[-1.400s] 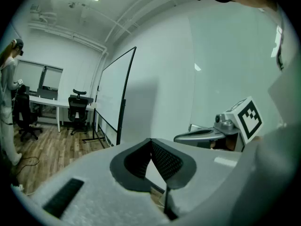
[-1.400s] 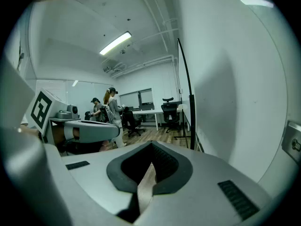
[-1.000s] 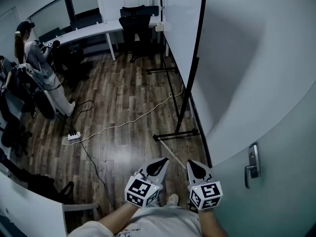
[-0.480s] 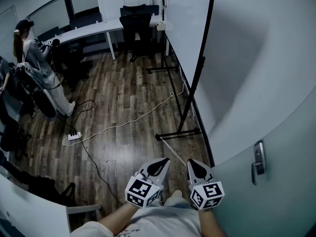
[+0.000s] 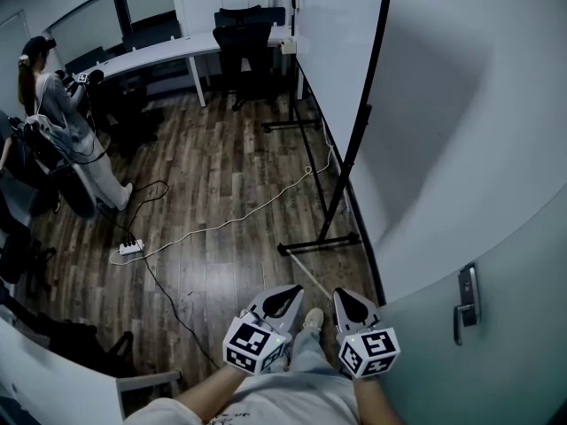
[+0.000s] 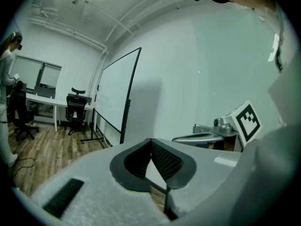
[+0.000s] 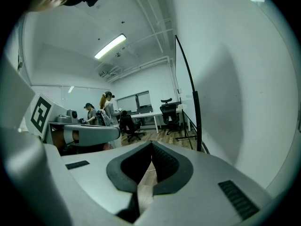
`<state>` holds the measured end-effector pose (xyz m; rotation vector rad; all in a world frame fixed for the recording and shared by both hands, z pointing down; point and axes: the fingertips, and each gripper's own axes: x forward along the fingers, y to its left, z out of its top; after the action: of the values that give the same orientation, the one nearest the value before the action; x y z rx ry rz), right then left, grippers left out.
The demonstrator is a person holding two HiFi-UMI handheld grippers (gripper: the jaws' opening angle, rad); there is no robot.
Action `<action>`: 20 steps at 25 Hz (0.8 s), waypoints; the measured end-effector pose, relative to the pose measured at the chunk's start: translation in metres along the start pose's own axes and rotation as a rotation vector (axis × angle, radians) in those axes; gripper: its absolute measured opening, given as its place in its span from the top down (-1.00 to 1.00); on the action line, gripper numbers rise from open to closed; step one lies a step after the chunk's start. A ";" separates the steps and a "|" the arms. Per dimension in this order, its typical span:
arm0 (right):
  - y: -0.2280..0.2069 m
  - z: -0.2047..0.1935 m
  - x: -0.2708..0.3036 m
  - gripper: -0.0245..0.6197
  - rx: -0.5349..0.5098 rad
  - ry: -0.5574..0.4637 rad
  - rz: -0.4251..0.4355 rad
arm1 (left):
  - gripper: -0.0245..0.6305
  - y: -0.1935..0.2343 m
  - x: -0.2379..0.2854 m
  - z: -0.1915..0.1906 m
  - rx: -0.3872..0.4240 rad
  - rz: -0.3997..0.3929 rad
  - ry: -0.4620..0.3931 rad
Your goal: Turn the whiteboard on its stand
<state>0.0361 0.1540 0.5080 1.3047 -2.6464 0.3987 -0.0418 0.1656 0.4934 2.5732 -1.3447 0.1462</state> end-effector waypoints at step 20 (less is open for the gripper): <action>-0.151 0.083 0.128 0.90 -0.056 -0.042 0.011 | 0.89 0.072 0.180 0.064 0.039 0.021 -0.012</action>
<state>0.0764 -0.0553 0.4876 1.2961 -2.6802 0.2994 0.0010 -0.0337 0.4784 2.5968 -1.3869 0.1633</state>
